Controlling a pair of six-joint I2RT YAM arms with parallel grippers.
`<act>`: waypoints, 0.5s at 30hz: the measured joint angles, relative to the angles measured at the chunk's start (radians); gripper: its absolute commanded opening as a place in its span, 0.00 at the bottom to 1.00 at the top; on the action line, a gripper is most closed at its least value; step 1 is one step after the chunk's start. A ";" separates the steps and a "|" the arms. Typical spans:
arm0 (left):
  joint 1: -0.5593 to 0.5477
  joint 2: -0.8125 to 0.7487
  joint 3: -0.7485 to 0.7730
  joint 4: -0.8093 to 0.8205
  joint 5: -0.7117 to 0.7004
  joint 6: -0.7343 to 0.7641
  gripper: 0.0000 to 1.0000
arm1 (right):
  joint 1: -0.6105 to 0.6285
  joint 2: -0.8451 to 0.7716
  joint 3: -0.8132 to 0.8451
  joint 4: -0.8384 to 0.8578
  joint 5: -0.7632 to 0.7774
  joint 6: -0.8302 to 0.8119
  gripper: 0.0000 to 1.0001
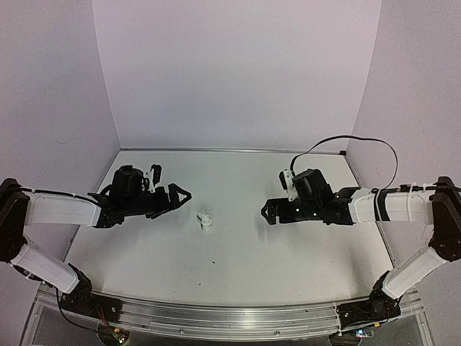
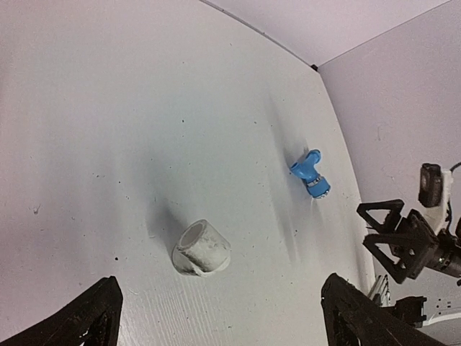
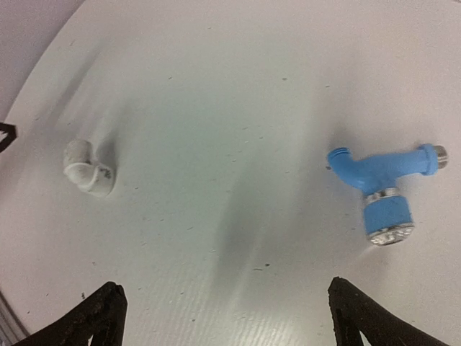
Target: Install the water faucets
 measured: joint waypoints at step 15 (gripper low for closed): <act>-0.094 -0.065 0.024 -0.117 0.052 -0.012 1.00 | -0.272 0.289 0.215 -0.172 -0.036 -0.129 0.83</act>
